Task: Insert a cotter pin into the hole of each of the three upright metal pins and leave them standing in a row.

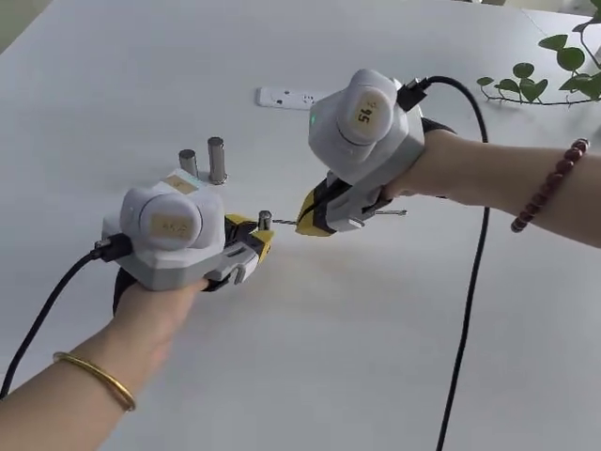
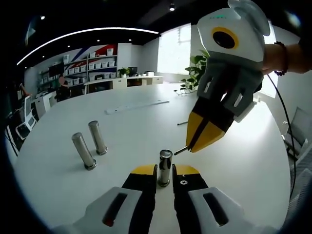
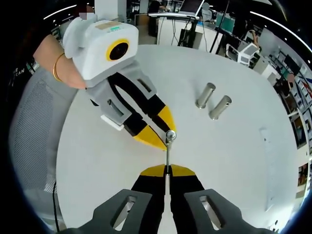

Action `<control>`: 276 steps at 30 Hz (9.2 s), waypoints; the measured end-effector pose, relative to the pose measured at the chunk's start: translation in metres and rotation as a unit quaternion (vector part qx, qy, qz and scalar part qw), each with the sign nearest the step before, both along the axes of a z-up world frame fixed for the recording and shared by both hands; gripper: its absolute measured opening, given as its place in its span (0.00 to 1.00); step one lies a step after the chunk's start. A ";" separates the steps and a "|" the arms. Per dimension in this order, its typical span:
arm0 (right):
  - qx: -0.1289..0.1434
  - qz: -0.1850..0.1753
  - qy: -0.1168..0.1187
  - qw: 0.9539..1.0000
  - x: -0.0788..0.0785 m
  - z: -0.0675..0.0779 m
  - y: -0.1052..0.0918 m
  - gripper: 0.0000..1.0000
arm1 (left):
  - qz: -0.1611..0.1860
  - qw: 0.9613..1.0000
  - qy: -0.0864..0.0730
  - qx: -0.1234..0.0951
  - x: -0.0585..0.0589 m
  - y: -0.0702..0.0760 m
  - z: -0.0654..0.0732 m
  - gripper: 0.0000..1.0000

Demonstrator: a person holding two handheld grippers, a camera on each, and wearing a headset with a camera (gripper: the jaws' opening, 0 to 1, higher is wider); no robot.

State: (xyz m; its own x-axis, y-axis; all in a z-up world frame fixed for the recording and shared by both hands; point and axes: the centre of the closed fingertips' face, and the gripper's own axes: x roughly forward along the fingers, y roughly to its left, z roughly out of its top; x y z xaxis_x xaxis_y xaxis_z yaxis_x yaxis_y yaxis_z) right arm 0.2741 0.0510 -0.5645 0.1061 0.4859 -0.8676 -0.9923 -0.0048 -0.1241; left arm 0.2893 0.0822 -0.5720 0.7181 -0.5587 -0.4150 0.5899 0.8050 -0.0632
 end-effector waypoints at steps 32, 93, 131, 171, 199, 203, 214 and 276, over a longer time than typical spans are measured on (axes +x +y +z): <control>-0.031 0.019 -0.026 0.999 0.002 0.005 0.009 0.00 | 0.002 1.000 -0.005 0.000 0.000 0.001 -0.004 0.07; 0.044 -0.042 -0.001 0.998 0.006 0.003 0.025 0.00 | 0.036 0.999 -0.002 -0.019 0.004 -0.002 -0.008 0.07; 0.089 -0.047 0.007 0.995 0.004 0.010 0.057 0.04 | 0.037 0.999 0.006 -0.011 0.005 0.010 -0.009 0.07; 0.115 -0.092 0.012 0.989 0.018 0.010 0.112 0.04 | 0.064 0.998 0.019 -0.003 0.015 0.067 -0.011 0.07; 0.122 -0.133 0.026 0.983 0.020 0.004 0.108 0.05 | 0.080 0.996 0.044 0.022 0.002 0.078 -0.020 0.24; 0.141 -0.157 0.054 0.976 0.019 0.007 0.107 0.13 | 0.083 0.996 0.040 0.020 0.000 0.081 -0.013 0.26; 0.210 -0.206 0.059 0.954 0.039 0.034 0.092 0.17 | 0.071 0.997 0.028 -0.004 -0.008 0.079 0.012 0.39; 0.233 -0.268 0.014 0.935 0.113 0.000 0.104 0.08 | 0.064 0.997 0.032 0.004 -0.048 0.084 0.041 0.70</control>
State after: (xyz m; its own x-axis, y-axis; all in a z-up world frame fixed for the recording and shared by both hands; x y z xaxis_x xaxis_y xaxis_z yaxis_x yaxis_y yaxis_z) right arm 0.3870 0.1554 -0.5642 0.4228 0.6948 -0.5818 -0.8397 0.5418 0.0369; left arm 0.2418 0.1663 -0.5314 0.7546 -0.4611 -0.4668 0.4779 0.8737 -0.0906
